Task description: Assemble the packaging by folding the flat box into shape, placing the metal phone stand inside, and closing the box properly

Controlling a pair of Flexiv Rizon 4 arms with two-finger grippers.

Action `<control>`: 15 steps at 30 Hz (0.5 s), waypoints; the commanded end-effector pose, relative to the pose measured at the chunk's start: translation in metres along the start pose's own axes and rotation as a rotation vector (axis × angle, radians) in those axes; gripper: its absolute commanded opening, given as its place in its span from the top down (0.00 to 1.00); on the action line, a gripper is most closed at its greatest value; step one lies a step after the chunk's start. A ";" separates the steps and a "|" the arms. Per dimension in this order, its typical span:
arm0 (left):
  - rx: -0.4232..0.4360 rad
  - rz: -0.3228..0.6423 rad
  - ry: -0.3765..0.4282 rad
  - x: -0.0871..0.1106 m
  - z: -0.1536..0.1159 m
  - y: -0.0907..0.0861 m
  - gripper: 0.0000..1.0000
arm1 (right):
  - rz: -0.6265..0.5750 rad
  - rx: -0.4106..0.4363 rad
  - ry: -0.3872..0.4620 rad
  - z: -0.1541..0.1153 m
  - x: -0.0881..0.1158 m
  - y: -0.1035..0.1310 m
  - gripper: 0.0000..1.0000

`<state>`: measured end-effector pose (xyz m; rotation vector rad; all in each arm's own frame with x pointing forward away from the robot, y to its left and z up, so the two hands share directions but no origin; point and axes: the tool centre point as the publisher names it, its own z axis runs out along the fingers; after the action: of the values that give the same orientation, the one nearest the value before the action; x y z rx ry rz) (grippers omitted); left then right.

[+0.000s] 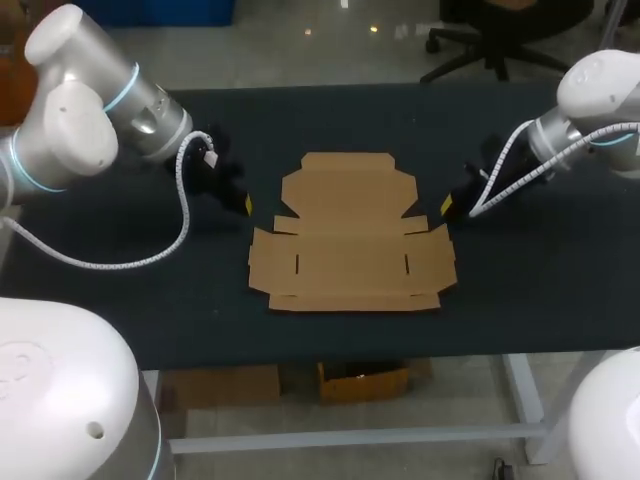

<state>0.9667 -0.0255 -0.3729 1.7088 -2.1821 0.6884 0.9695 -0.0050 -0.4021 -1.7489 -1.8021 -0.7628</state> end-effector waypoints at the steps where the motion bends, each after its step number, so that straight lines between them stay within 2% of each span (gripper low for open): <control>1: 0.011 0.003 0.004 0.000 0.009 0.001 1.00 | -0.004 0.004 0.008 0.005 -0.004 0.004 1.00; 15: 0.006 0.006 -0.012 0.006 0.018 -0.006 1.00 | -0.011 -0.008 0.019 0.016 0.000 0.004 1.00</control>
<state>0.9699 -0.0394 -0.3829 1.7117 -2.1942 0.7005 0.9743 0.0051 -0.4115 -1.7338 -1.8010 -0.7859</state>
